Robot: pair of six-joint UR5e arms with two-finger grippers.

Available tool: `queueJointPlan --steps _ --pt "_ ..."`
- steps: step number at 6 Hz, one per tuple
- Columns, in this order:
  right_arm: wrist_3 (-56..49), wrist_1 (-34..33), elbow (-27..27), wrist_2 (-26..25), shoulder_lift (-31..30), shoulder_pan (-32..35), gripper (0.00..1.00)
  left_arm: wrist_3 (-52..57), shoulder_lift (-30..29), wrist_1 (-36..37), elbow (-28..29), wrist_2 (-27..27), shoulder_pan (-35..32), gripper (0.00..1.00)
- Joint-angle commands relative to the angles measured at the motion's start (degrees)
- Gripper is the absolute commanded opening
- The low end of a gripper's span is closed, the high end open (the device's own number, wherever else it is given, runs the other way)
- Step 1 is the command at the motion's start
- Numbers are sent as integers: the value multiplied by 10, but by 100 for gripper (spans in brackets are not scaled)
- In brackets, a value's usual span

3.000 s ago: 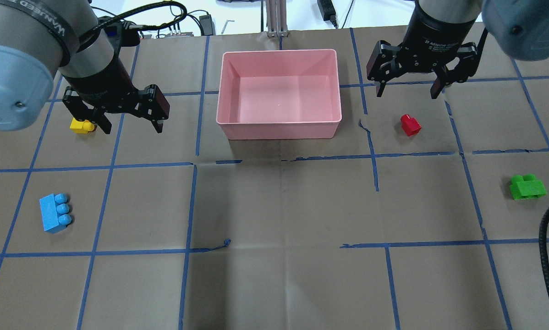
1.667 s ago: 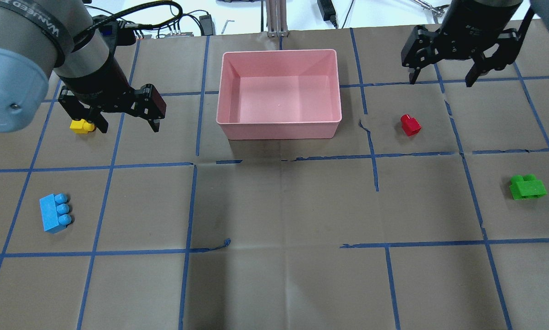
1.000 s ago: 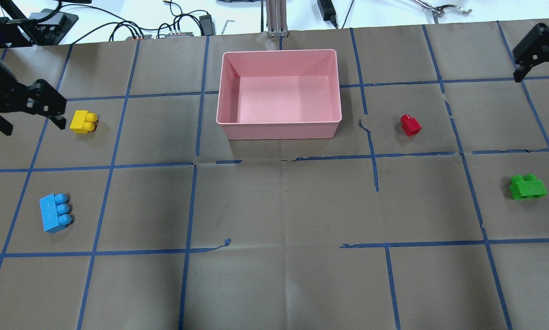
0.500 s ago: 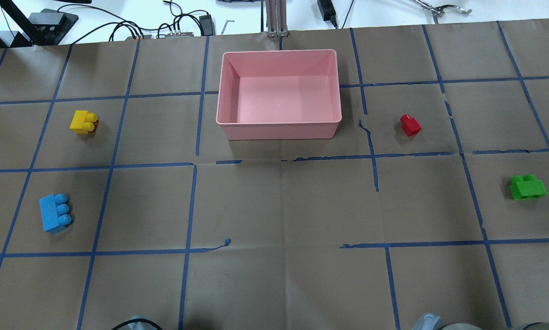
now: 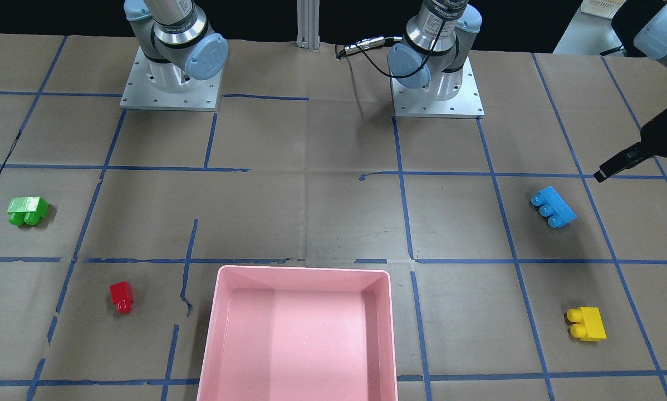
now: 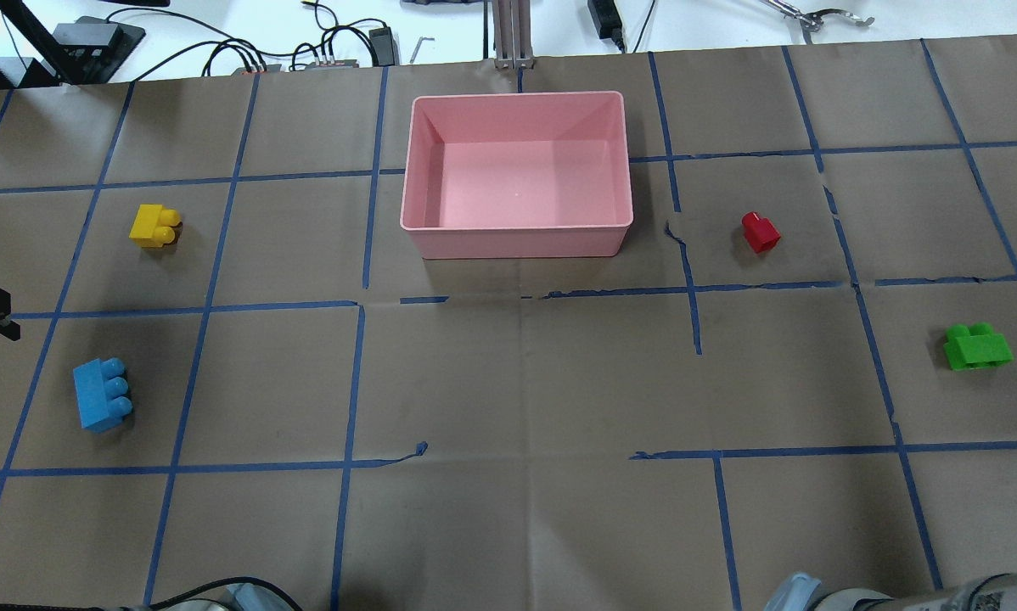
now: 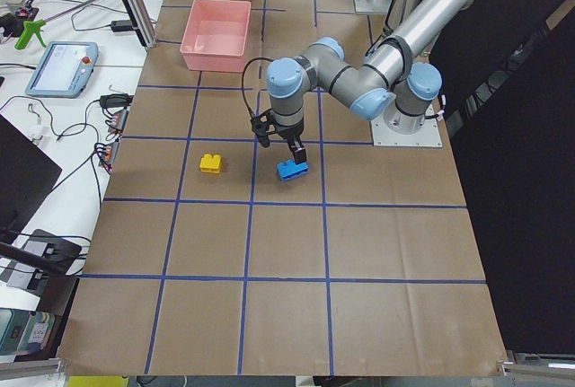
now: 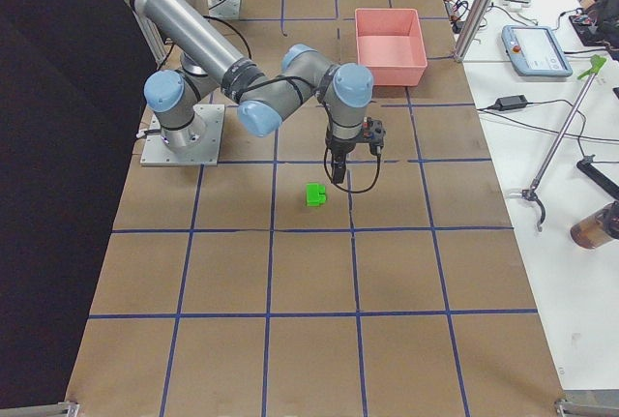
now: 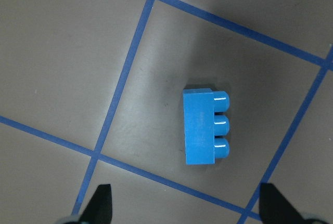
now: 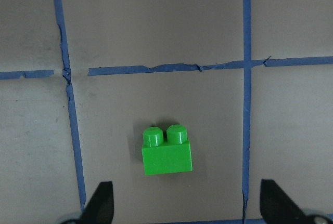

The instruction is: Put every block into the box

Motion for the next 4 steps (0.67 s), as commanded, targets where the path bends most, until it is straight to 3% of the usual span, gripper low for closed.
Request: queueJointPlan --steps 1,2,4 --pt "-6 -71 60 1 41 -1 100 -26 -73 78 -16 -52 -2 99" --pt "-38 -100 79 2 57 -1 100 -86 -91 87 -17 -50 -10 99" --pt "-47 -156 114 4 66 -1 100 -106 -112 88 -20 -16 -38 99"
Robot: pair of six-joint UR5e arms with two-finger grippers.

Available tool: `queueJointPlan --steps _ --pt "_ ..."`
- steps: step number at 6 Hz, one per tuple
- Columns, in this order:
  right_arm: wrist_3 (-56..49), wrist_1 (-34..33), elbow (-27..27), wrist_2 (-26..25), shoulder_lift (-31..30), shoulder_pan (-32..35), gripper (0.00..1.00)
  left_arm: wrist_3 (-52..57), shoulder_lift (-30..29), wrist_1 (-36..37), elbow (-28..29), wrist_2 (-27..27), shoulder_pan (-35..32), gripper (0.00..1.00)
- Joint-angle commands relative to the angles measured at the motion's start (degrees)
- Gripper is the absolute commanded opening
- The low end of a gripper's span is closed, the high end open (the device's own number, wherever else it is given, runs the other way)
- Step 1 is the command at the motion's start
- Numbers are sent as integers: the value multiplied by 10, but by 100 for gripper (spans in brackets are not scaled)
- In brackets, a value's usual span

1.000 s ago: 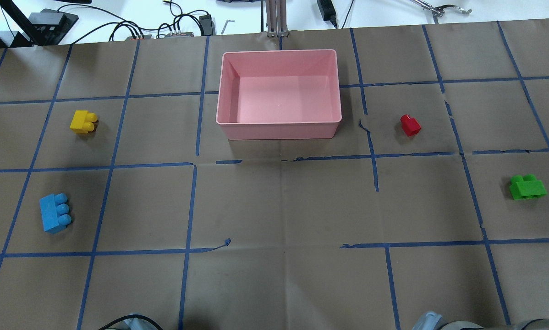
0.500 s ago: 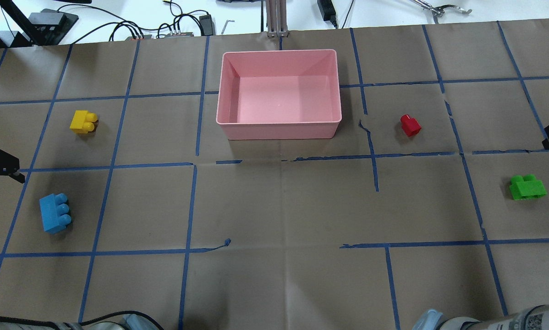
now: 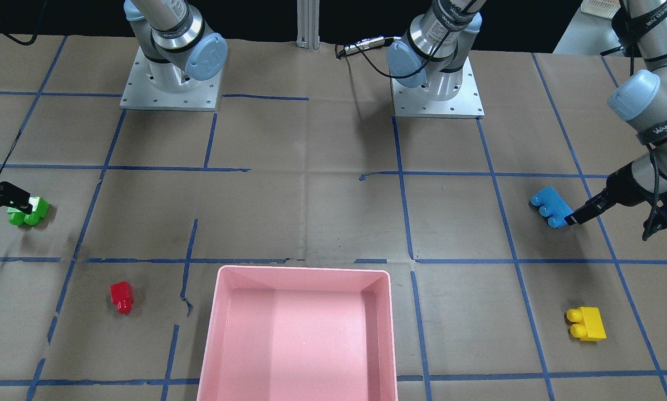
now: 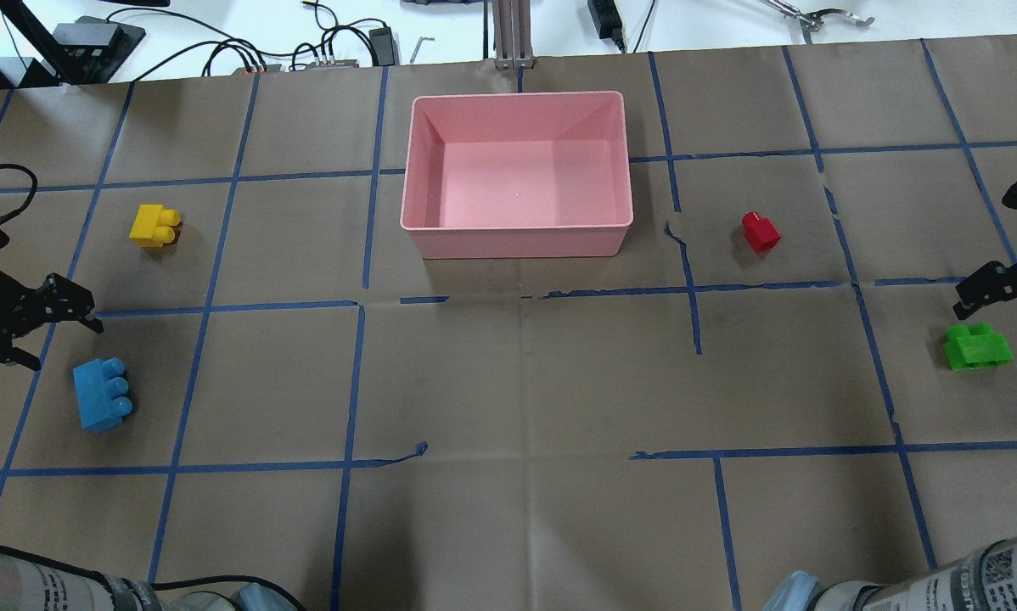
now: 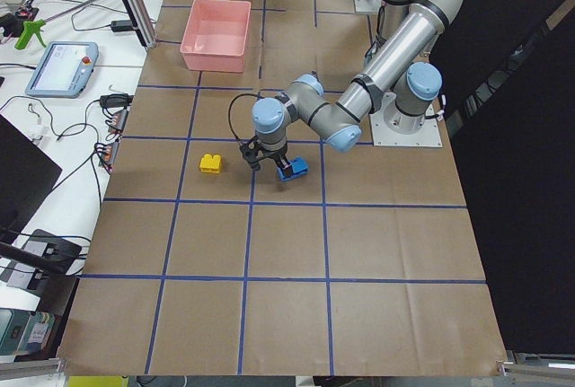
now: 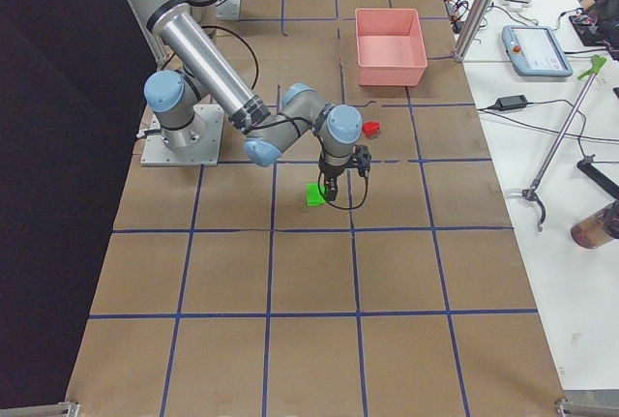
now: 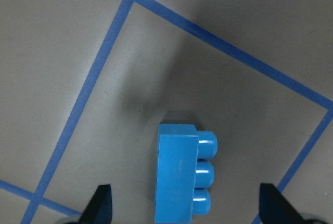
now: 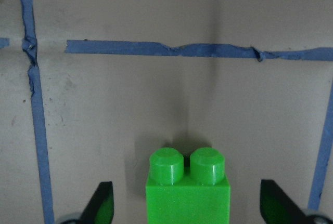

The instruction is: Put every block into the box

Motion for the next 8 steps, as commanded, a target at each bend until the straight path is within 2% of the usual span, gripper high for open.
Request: queueJointPlan --steps 1,2,3,5,6,7,8 --pt "-7 -60 31 0 13 0 100 -3 -30 3 1 13 -7 99" --pt "-9 -70 34 -1 22 0 100 -4 -38 5 -2 21 -7 99" --pt "-6 -68 36 -4 22 0 100 0 -39 4 -3 54 -7 99" --pt "-3 -71 35 -9 39 0 100 -4 -44 7 -29 53 -7 99" --pt "-3 -71 34 -8 39 0 96 -3 -44 9 -30 52 -7 98" --pt "-2 -71 34 -10 39 0 82 -1 -44 8 -32 50 -7 87" --pt "-1 -71 34 -11 39 0 74 -1 -44 6 -33 53 -7 54"
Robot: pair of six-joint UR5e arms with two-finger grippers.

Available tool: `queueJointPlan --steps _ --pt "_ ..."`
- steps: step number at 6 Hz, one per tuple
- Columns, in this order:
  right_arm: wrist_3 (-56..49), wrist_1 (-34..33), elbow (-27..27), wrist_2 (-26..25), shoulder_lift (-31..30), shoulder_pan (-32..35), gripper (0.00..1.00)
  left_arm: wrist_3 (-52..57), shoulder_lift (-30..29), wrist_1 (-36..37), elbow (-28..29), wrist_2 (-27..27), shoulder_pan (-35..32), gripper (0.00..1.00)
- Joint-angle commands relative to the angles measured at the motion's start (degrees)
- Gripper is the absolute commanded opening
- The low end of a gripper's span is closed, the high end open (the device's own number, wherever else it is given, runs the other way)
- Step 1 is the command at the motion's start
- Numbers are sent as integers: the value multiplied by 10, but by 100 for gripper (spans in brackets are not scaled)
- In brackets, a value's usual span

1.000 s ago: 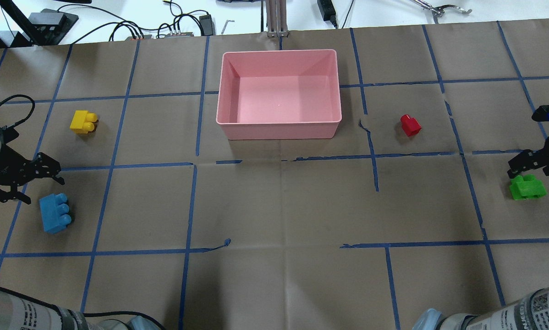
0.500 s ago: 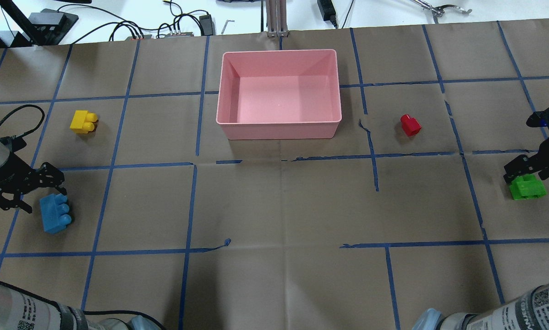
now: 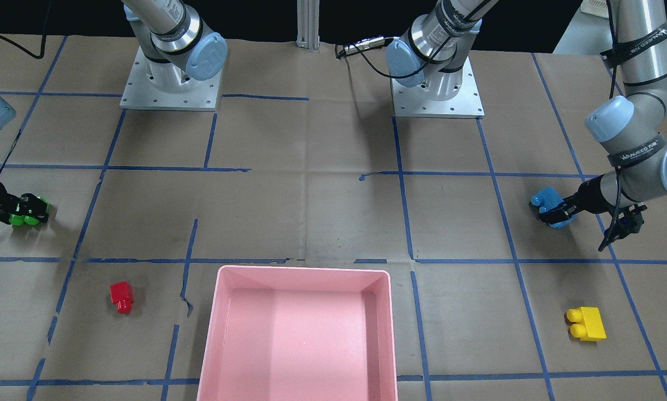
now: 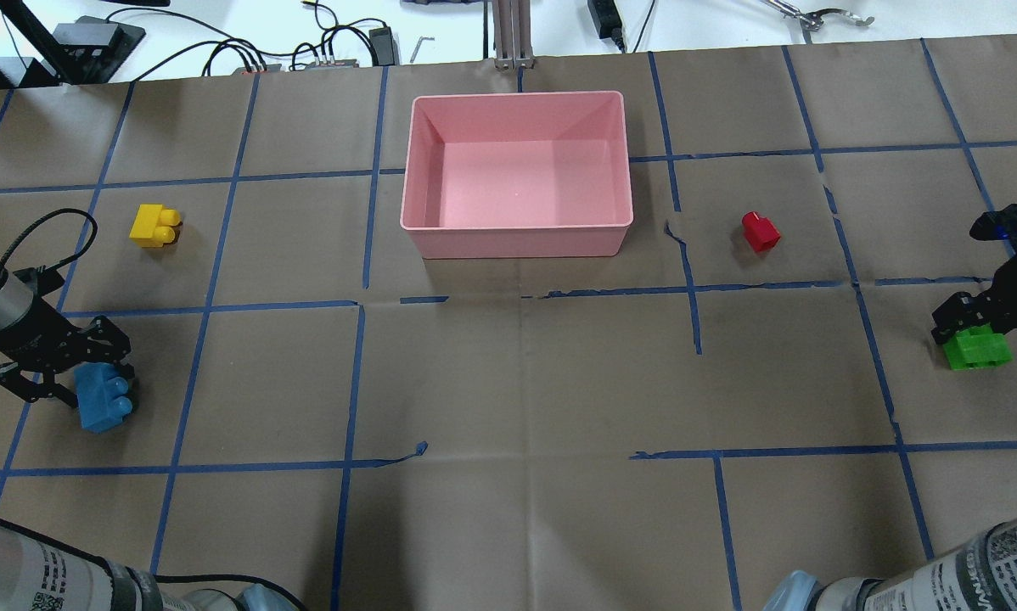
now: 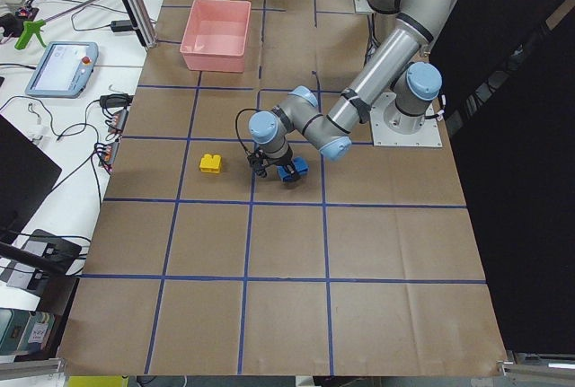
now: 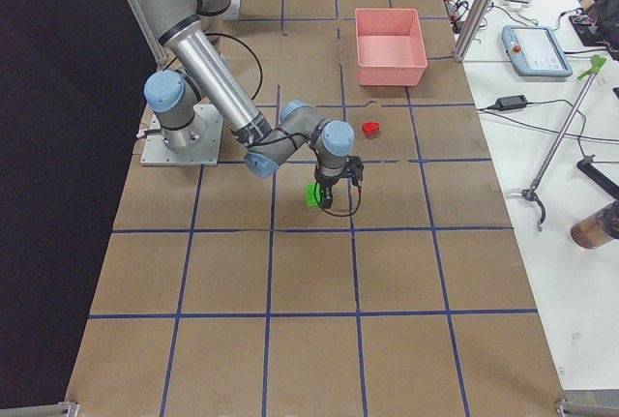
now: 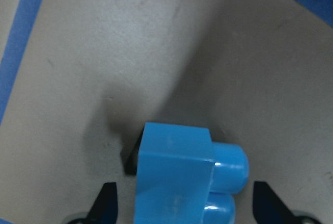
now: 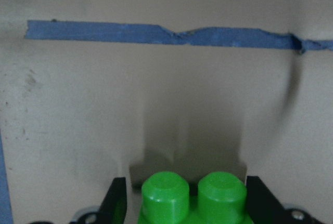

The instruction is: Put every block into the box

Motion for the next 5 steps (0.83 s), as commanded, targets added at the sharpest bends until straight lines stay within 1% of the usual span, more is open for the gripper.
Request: queueJointPlan --steps 1,2,3,4,5 --pt "1 1 0 -1 -4 0 64 -8 4 -8 0 6 -1 12" --pt "0 1 0 -2 -5 0 53 -7 17 -16 2 6 -4 0" --pt "1 3 -5 -4 -8 0 50 -17 34 -16 5 3 -10 0" --pt "2 7 -21 -15 -15 4 50 -81 67 -17 14 -26 -43 0" --pt "18 27 -48 -13 -22 7 50 -154 98 -26 21 -32 -109 0"
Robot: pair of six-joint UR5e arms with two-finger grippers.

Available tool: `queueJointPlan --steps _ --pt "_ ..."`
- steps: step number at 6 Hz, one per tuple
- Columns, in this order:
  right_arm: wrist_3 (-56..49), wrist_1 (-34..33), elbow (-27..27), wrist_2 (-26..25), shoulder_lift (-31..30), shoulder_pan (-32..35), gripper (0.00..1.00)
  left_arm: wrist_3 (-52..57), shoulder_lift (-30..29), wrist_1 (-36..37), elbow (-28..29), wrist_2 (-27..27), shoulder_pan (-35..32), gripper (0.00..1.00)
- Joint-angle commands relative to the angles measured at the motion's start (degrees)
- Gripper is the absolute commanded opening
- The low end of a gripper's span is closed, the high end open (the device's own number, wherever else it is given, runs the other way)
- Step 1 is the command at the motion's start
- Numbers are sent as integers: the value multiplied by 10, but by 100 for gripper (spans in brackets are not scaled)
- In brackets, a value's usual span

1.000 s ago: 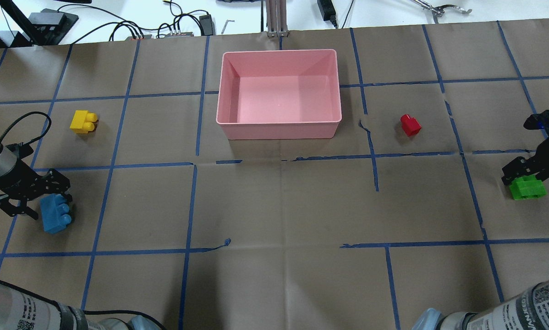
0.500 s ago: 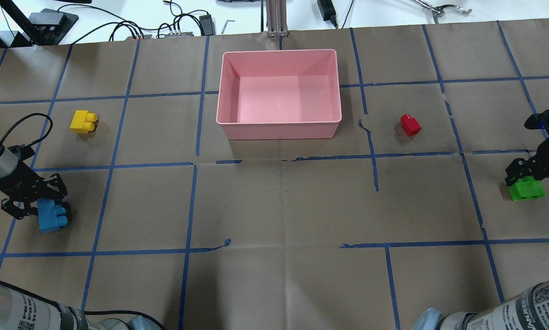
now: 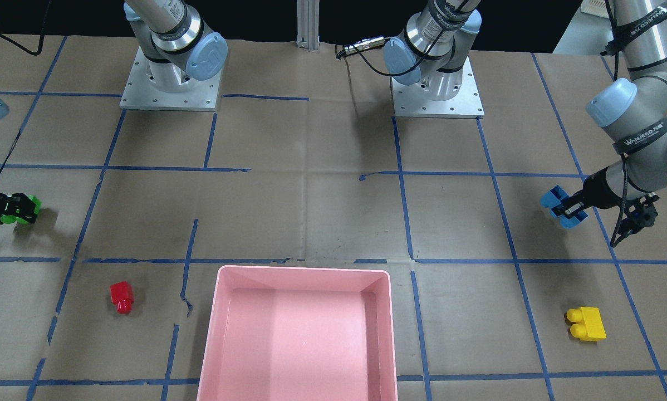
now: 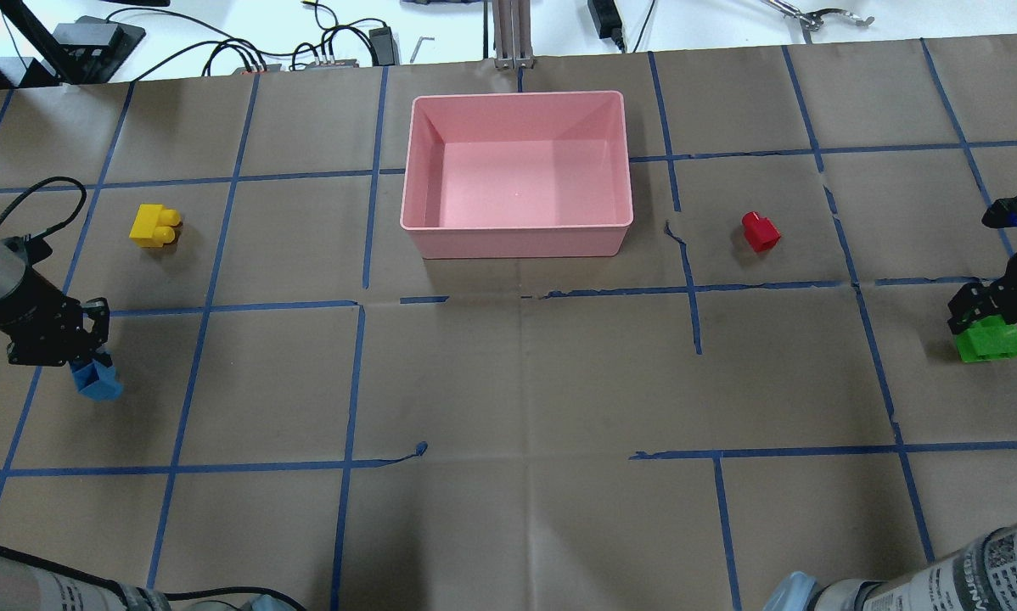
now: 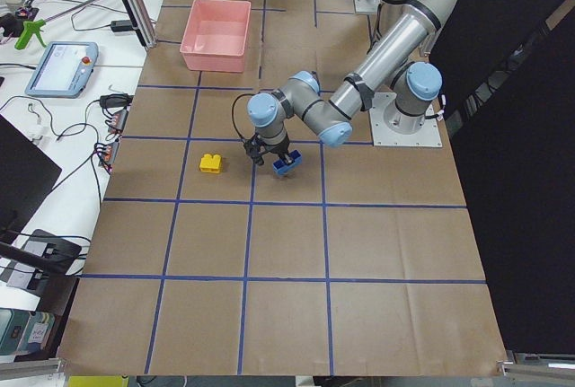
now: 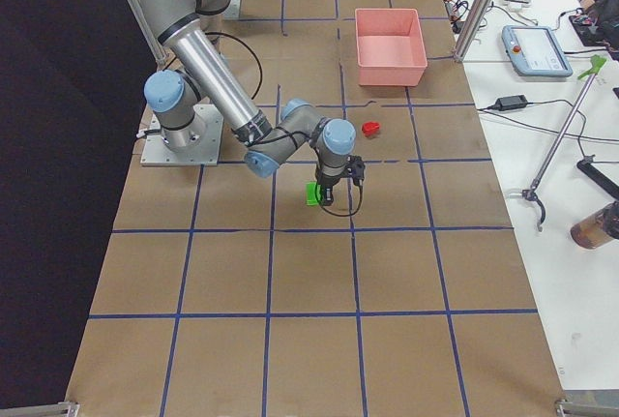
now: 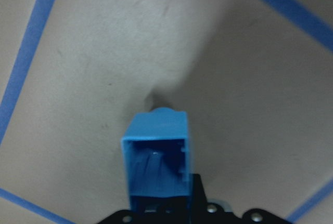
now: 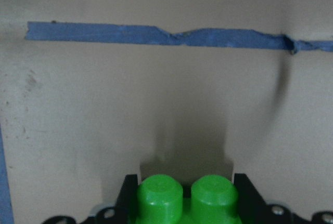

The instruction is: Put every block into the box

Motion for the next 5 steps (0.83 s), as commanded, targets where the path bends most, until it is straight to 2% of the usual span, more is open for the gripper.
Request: queueJointPlan --steps 1,2,3,4,5 --pt "16 57 -53 1 -16 7 50 -152 34 -26 22 -15 -107 0" --pt "35 111 -95 1 -22 26 50 -243 30 -28 67 -70 -159 0" --pt "63 189 -160 1 -26 51 50 -353 13 -53 139 -94 -216 0" --pt "84 270 -228 2 -25 70 50 -466 -30 -63 219 -105 -286 0" --pt "93 324 -281 3 -22 85 50 -587 -81 -59 292 -108 -346 0"
